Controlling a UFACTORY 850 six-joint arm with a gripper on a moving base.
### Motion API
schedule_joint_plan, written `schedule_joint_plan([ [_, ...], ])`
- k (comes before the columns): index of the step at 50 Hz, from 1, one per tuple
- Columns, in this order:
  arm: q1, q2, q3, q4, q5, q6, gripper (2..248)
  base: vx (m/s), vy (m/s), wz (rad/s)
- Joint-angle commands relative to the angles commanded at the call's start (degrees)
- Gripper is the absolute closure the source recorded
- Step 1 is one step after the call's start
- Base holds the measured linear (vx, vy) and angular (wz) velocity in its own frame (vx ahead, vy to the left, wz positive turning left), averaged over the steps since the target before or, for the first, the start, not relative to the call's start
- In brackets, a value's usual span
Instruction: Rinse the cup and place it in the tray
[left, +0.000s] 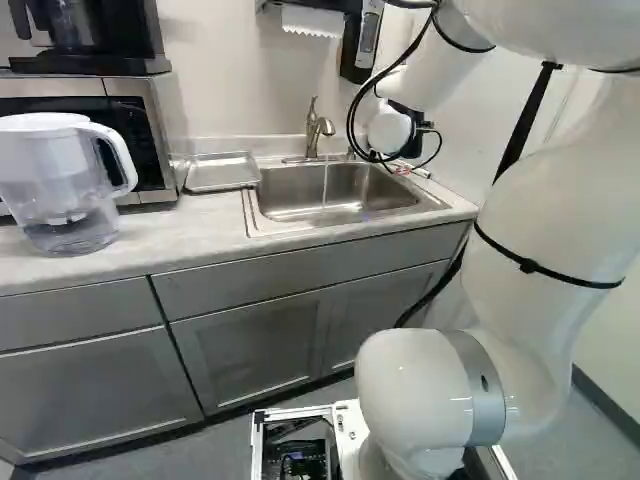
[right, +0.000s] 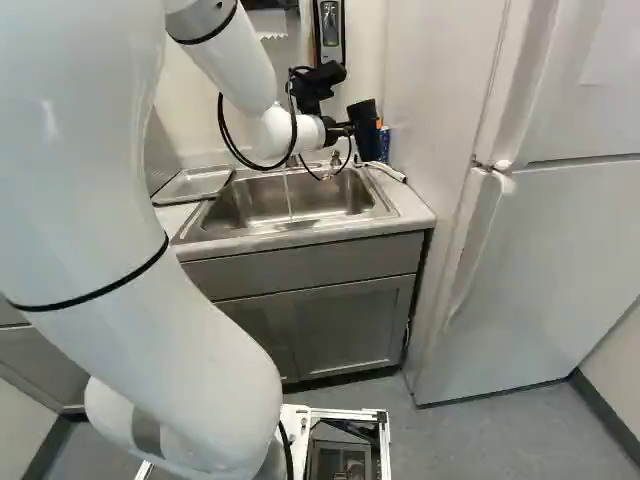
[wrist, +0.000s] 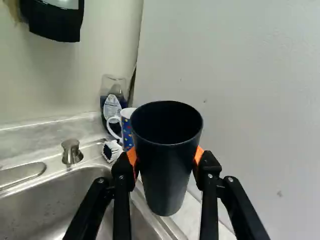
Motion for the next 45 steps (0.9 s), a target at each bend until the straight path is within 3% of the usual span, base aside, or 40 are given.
schedule_joint_plan([
  [10, 0.0, 0.0, 0.0, -2.4, -2.4, 4.7, 126, 0.0, 0.0, 0.0],
  [45, -0.2, -0.2, -0.2, -14.4, -10.9, 25.6, 126, 0.0, 0.0, 0.0],
])
